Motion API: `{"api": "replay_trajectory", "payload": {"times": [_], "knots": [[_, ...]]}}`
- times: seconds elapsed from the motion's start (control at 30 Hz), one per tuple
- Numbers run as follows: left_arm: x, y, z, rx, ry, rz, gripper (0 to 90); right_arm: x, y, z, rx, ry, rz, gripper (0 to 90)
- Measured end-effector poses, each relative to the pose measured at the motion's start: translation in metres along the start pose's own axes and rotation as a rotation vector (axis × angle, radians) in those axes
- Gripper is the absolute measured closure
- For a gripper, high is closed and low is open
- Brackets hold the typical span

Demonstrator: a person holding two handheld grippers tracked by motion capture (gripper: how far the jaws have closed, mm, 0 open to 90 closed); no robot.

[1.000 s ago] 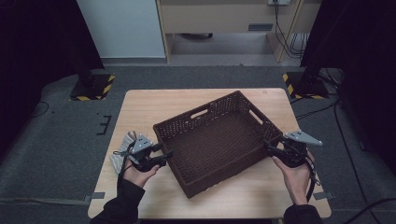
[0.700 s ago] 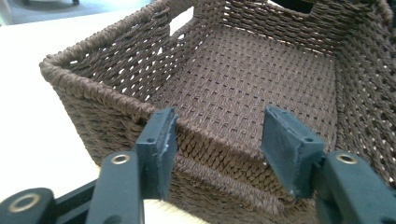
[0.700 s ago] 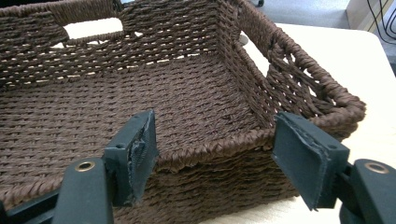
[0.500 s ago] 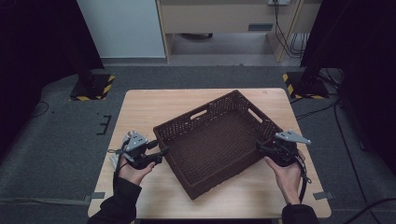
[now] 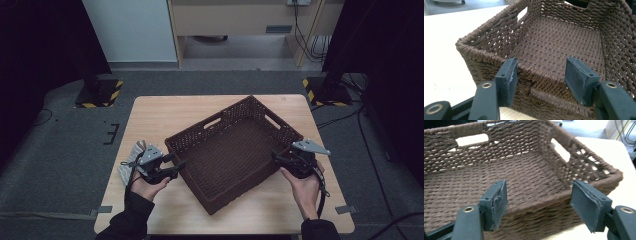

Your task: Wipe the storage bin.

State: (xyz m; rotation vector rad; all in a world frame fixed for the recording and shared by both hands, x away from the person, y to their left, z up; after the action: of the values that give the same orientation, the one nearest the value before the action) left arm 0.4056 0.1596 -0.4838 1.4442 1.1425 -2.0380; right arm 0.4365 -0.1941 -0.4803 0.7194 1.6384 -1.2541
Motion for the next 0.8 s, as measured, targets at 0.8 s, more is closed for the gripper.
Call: {"api": "replay_trajectory", "payload": {"times": [0.8], "knots": [[-0.020, 0.009, -0.049, -0.052, -0.038, 0.029, 52.5, -0.002, 0.002, -0.003, -0.022, -0.006, 0.027, 27.8]]}}
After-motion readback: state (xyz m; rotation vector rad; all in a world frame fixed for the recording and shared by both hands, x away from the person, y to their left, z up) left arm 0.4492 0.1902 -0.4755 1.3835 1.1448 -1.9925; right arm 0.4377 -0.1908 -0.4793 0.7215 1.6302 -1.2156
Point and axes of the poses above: each handheld gripper's, and its own axes: y roughly forward along the jaws, x roughly out of its underside, z roughly to its right, the point moved 9 cm from there along y, roughly forward along the jaws, and after that the axes turned 7 degrees about z, right-handed, at the moved point
